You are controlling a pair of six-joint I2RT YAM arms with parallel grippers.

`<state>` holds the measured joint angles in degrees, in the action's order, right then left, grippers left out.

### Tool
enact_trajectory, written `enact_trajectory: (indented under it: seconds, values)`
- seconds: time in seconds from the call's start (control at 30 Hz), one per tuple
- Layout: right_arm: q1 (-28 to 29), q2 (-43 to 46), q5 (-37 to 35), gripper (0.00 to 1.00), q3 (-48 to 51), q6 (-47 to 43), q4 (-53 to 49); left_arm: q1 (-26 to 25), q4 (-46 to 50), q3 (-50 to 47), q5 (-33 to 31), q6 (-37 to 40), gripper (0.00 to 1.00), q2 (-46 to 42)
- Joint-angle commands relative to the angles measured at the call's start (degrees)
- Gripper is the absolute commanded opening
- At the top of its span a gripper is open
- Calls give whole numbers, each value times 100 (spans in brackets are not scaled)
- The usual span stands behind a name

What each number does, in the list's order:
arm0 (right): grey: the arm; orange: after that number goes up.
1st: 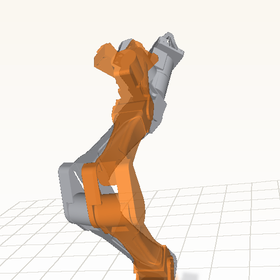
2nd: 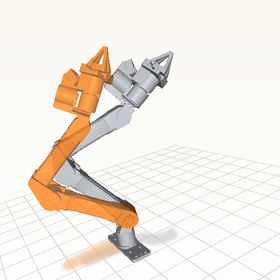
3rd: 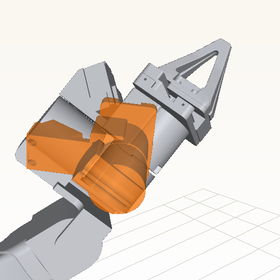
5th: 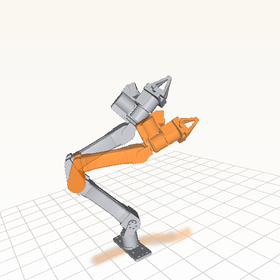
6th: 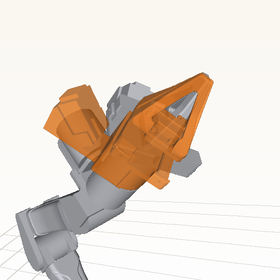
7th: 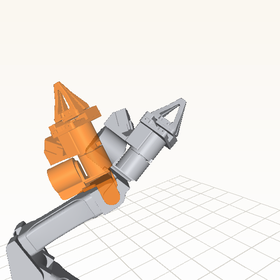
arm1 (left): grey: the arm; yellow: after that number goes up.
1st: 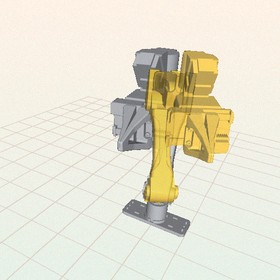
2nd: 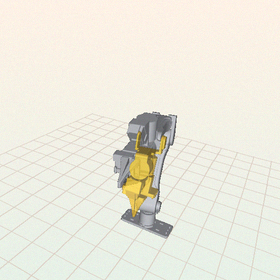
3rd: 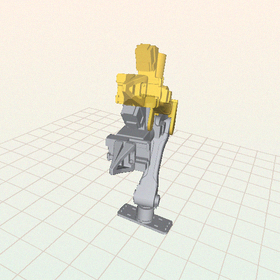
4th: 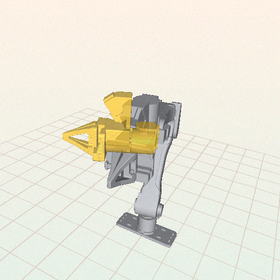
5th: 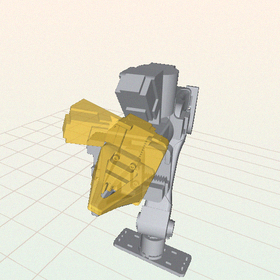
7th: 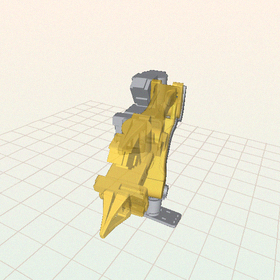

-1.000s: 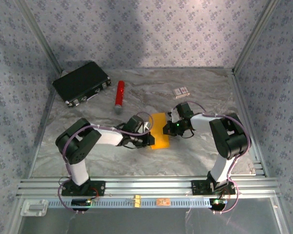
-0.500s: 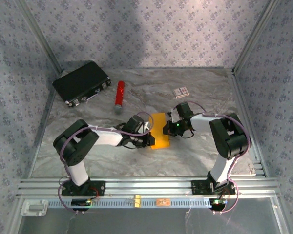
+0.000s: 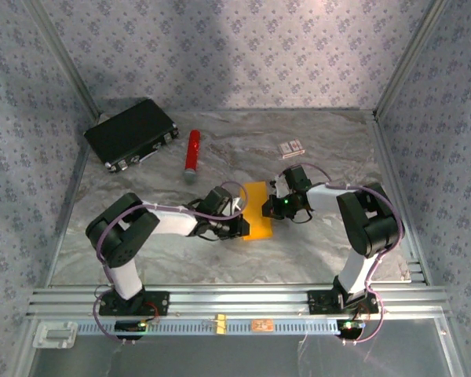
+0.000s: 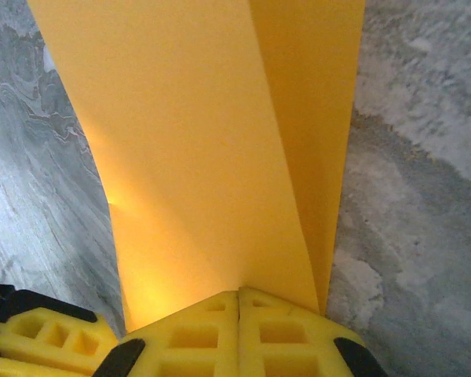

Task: Fold a paper plane with a square sheet of paper (pick it up from the middle)
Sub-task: First fold the square sheet of paper in half at the center of the table.

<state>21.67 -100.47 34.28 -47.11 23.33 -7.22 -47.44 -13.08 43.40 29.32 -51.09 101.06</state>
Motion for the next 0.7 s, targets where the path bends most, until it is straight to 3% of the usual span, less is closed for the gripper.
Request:
enact_trajectory:
  seconds: [0.0, 0.67]
  values:
    - [-37, -255, -879, 0, 313, 31, -716, -109, -6, -133, 88, 73, 10, 118]
    - [-69, -249, -897, 0, 330, 5, -721, -209, 262, -198, 61, 412, 11, -325]
